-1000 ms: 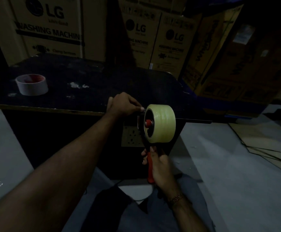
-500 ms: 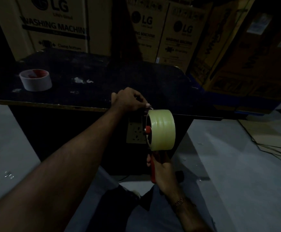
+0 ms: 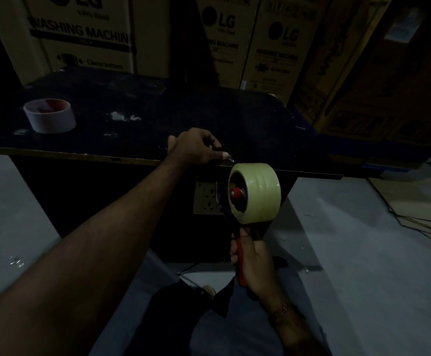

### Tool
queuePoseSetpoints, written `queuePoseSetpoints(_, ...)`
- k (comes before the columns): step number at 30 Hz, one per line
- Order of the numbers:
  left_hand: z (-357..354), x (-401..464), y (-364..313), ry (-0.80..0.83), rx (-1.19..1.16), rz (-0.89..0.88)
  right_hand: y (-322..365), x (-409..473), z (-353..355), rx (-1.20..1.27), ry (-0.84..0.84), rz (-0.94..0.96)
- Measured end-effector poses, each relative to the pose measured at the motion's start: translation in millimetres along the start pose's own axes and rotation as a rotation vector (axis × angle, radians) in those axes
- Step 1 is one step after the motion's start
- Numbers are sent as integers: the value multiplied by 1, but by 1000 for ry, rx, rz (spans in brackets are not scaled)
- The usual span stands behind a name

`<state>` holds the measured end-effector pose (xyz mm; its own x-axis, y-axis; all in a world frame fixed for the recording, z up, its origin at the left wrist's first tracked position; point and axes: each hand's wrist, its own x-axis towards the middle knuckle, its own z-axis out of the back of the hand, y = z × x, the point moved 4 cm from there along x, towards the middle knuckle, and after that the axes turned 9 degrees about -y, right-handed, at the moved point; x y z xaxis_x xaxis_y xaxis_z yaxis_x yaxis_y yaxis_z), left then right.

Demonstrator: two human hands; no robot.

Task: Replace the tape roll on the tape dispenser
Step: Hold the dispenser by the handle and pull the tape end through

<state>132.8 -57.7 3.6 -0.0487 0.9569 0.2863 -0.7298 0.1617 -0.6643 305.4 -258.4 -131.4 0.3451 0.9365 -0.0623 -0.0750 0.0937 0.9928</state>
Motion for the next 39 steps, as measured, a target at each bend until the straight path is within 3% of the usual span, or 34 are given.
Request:
queuePoseSetpoints(14,0,0,0,31,-12,17,20,11,-11,-128,19,65)
queuePoseSetpoints(22,2,-2,-1,30,-4,10,25,1,-3,-101,-110,70)
queuePoseSetpoints(26,1,0,0,24,-13,0,25,-12,-14,-297,-95,190)
queuePoseSetpoints(31,0,1,1,30,-10,13,28,-4,-5,-67,-107,37)
queuePoseSetpoints(39,-1,2,1,39,-10,11,29,-10,-12,-66,-127,35)
